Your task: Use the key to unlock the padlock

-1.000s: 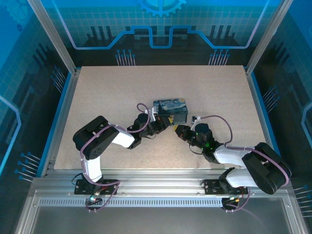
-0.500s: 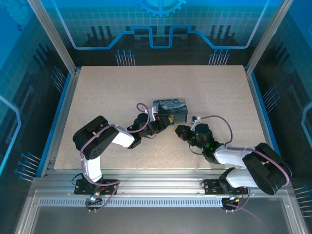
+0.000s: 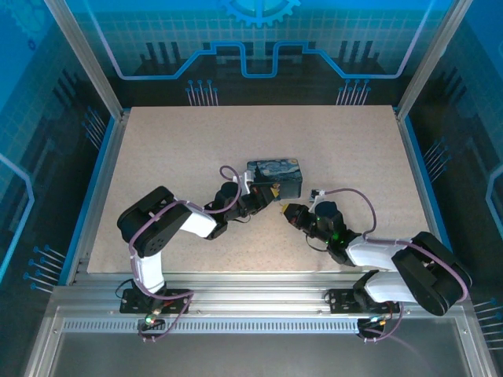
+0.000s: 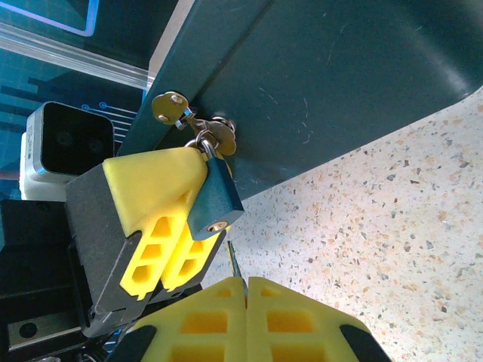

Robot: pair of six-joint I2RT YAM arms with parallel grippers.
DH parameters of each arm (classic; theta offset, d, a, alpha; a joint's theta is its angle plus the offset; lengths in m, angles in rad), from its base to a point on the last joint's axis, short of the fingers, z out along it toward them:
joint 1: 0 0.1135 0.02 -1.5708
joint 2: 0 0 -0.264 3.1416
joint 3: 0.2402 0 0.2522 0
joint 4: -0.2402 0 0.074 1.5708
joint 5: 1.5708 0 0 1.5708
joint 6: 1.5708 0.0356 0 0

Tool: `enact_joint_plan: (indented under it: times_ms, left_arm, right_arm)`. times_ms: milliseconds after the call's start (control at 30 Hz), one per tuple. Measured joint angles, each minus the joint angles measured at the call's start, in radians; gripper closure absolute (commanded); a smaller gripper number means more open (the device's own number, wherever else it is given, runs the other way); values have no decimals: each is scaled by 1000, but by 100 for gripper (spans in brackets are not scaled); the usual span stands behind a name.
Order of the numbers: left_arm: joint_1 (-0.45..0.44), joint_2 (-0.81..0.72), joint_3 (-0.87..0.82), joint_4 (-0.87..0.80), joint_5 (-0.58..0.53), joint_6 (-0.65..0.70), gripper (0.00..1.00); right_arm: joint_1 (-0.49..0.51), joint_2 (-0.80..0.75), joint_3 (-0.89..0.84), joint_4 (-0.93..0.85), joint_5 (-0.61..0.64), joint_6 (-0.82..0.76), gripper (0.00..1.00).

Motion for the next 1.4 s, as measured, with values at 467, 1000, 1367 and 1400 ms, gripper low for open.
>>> enact_joint_plan:
  times_ms: [467,1000,1367,1400]
  left_arm:
    - [1,0,0,2,1,-16,100]
    - [9,20,0,62,0,-31,100]
    - [22,32,-2,76,-12,-47,100]
    - [23,32,-2,76,-16,-47,100]
  right_arm:
    - [0,30,37,-2,-1,0,100]
    - [3,64,41,64,19,60,100]
    - [68,181,40,205,128,181,100]
    - [70,194,40,221,132,185,100]
